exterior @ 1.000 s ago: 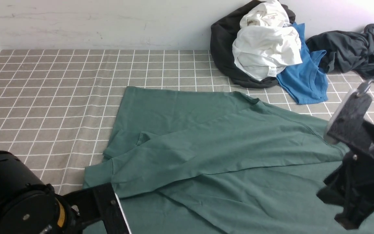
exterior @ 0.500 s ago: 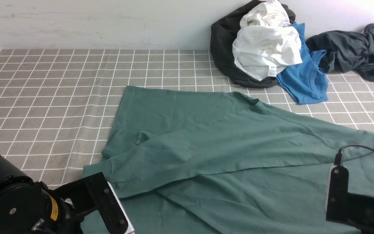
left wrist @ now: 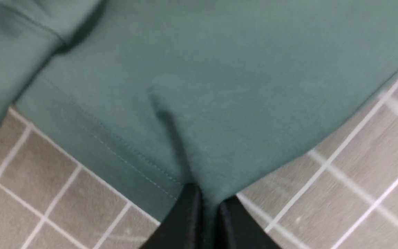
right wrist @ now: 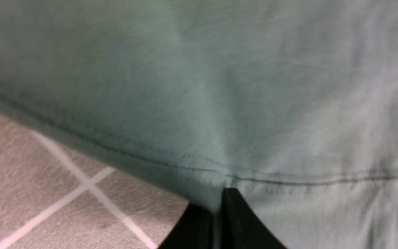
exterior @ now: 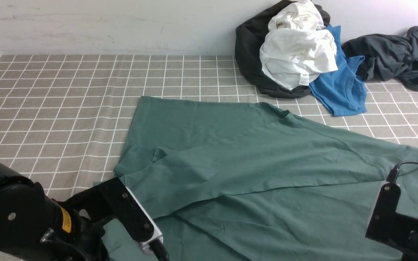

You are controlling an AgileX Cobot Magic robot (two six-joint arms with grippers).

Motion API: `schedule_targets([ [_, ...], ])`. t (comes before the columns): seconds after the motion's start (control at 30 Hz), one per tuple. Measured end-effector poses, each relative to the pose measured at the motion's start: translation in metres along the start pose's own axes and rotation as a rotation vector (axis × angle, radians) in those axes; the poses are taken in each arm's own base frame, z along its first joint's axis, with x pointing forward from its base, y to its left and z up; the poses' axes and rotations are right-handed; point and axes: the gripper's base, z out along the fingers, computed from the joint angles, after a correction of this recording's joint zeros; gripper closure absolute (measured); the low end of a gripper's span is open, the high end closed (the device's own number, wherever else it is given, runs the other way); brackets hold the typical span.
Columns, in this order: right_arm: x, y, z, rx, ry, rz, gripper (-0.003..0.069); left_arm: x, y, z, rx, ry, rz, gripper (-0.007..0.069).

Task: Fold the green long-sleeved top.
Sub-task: Use both arms simultaneously to clamp the lower edge of the clothing fabric, then use both arms to drag the lower edge of the fabric forward and fold it over the upper edge

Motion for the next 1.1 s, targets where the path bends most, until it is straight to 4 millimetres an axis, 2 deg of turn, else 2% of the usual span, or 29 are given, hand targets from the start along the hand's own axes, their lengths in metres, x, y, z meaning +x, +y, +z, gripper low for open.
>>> schedule_targets([
  [0.1,-0.004,-0.013,-0.011,0.016,0.055,0.110,0.0657,-0.009,0.001,-0.011,0.003,-0.066,-0.083,0.0612],
  [0.17,-0.009,-0.028,-0.025,0.041,0.094,0.180,0.0657,-0.022,0.009,-0.022,-0.006,-0.150,-0.236,0.0612],
  [0.23,-0.012,-0.036,-0.032,0.054,0.096,0.204,0.0657,-0.030,0.015,-0.029,-0.021,-0.198,-0.291,0.0612],
  [0.27,-0.016,-0.047,-0.040,0.074,0.081,0.235,0.0657,-0.042,0.026,-0.039,-0.048,-0.264,-0.348,0.0612],
  [0.4,-0.024,-0.084,-0.053,0.150,-0.017,0.319,0.0657,-0.074,0.061,-0.056,-0.117,-0.383,-0.428,0.0612],
  [0.53,-0.032,-0.130,-0.058,0.241,-0.130,0.407,0.0657,-0.111,0.106,-0.053,-0.180,-0.447,-0.476,0.0612],
  [0.57,-0.036,-0.143,-0.055,0.259,-0.153,0.421,0.0657,-0.121,0.118,-0.049,-0.195,-0.458,-0.481,0.0612],
  [0.6,-0.036,-0.145,-0.055,0.262,-0.158,0.423,0.0657,-0.123,0.122,-0.045,-0.195,-0.447,-0.486,0.0612],
  [0.67,-0.050,-0.171,-0.049,0.309,-0.218,0.431,0.0657,-0.148,0.151,-0.030,-0.217,-0.454,-0.497,0.0612],
  [0.8,-0.074,-0.202,-0.020,0.334,-0.270,0.415,0.0657,-0.181,0.191,-0.001,-0.233,-0.448,-0.511,0.0612],
  [0.83,-0.081,-0.208,-0.008,0.330,-0.262,0.405,0.0657,-0.189,0.203,0.014,-0.233,-0.426,-0.514,0.0612],
  [0.87,-0.082,-0.209,-0.003,0.322,-0.255,0.403,0.0657,-0.190,0.204,0.016,-0.233,-0.422,-0.514,0.0612],
  [0.9,-0.088,-0.213,0.013,0.309,-0.237,0.397,0.0657,-0.195,0.215,0.036,-0.232,-0.385,-0.513,0.0612],
  [0.93,-0.090,-0.215,0.013,0.311,-0.237,0.397,0.0657,-0.195,0.216,0.038,-0.232,-0.381,-0.513,0.0612],
  [0.97,-0.092,-0.216,0.030,0.283,-0.200,0.396,0.0655,-0.200,0.223,0.050,-0.231,-0.359,-0.511,0.0612],
  [1.0,-0.094,-0.217,0.038,0.267,-0.170,0.401,0.0650,-0.202,0.228,0.061,-0.228,-0.331,-0.511,0.0612],
  [1.1,-0.096,-0.217,0.054,0.223,-0.114,0.427,0.0615,-0.203,0.235,0.087,-0.208,-0.254,-0.503,0.0592],
])
